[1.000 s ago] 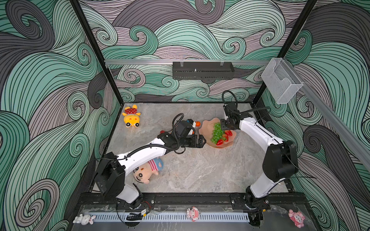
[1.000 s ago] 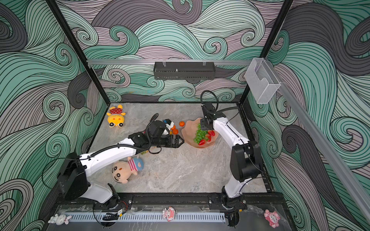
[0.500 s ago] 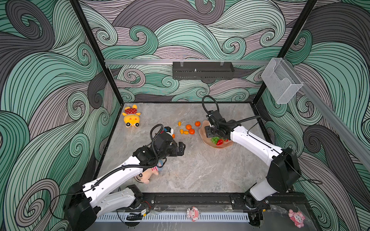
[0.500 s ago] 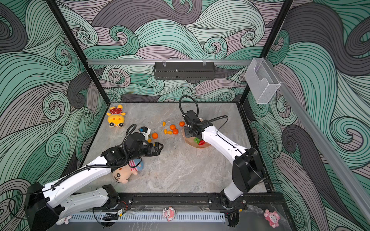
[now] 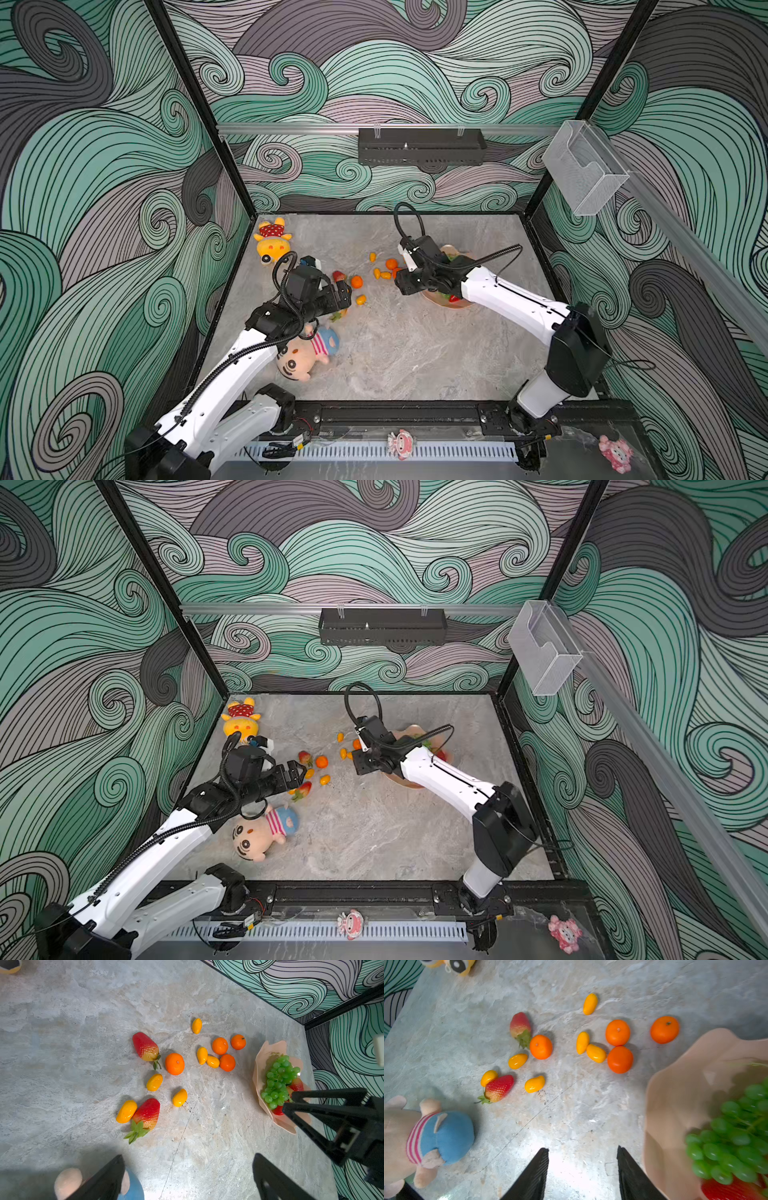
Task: Arrange fruit in a fruit bowl
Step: Pick up the fruit from the middle-left of the table.
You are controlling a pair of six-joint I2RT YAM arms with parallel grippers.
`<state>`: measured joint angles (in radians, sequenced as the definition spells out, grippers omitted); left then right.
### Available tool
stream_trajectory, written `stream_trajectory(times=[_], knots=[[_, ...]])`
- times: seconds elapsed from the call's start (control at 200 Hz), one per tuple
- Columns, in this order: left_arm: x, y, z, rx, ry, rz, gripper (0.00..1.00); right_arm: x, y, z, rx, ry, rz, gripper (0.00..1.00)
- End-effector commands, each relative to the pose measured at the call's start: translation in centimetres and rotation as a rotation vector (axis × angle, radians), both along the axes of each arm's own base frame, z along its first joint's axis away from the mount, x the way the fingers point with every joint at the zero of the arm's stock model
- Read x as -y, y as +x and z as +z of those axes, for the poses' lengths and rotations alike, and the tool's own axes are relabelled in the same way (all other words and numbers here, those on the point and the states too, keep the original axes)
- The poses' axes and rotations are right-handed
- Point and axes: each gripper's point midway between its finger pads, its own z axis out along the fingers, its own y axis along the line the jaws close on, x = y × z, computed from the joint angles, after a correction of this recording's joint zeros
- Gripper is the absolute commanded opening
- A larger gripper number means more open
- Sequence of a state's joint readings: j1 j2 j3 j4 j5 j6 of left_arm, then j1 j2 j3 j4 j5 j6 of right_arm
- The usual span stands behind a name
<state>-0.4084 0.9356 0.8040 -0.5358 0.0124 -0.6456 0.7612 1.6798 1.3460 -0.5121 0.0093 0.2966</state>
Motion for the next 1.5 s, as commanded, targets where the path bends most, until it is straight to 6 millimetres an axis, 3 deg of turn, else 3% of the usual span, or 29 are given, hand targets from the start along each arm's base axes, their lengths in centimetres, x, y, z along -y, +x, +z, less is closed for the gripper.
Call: stream_trajectory(times=[0.0, 0.28, 0.505, 0.76, 1.106, 1.496], knots=[[-0.9, -0.3, 0.9, -0.012, -0.035, 0.011, 0.99, -3.1, -0.4, -0.2, -0.030, 0.026, 0.055, 0.53], [-3.0, 0.4, -0.1, -0.058, -0.174, 0.091, 0.99, -9.2, -0.2, -3.2, -0.105, -0.030, 0.261, 0.51], [-4.8, 1.4, -0.1, -0.062, -0.272, 0.153, 0.99, -12.0, 1.4, -6.1, -0.161, -0.087, 0.319, 0.45], [-5.7, 1.7, -0.4, -0.077, -0.300, 0.170, 0.99, -15.2, 2.8, -7.5, -0.190, -0.091, 0.363, 0.42], [-5.9, 1.8, -0.4, -0.081, -0.314, 0.171, 0.99, -17.1, 3.9, -9.4, -0.217, -0.081, 0.353, 0.42], [-5.8, 2.1, 0.3, -0.072, -0.319, 0.167, 0.99, -16.7, 5.9, -11.1, -0.182, -0.120, 0.260, 0.51]])
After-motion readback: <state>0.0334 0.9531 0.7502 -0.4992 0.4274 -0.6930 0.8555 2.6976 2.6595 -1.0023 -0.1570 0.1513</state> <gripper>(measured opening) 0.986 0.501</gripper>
